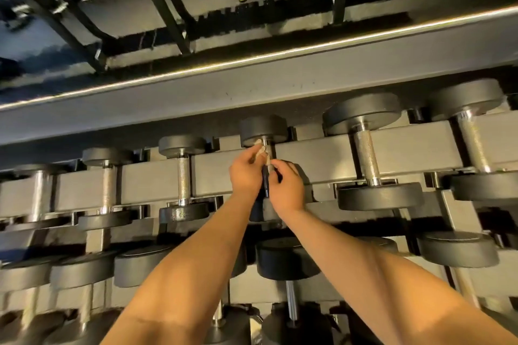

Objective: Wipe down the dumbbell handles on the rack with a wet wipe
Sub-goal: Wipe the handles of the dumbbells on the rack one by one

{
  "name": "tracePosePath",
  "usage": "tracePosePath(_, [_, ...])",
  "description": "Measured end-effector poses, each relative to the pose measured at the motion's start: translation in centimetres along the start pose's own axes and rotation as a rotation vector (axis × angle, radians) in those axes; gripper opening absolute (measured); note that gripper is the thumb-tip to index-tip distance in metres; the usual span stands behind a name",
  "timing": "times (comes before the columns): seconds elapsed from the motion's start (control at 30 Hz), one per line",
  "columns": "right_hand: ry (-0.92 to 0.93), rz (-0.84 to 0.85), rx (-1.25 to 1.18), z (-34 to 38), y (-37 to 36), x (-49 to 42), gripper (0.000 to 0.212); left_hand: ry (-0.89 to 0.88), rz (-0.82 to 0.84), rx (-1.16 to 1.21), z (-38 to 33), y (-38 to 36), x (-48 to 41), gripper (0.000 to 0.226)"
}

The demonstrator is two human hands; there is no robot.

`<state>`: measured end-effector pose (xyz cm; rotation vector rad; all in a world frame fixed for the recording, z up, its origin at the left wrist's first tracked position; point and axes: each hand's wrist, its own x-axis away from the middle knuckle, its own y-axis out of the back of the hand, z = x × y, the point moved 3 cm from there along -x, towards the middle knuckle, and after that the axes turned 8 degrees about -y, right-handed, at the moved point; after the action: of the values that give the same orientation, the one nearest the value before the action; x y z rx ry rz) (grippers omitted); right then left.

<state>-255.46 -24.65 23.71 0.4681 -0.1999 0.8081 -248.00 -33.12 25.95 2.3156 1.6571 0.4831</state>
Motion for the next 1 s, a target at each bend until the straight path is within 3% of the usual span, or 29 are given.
tracePosePath(1.0, [-0.034, -0.028, 0.044, -0.3, -0.3, 0.0, 0.023, 0.068, -0.103, 0.054, 0.9, -0.7, 1.8, 0.02])
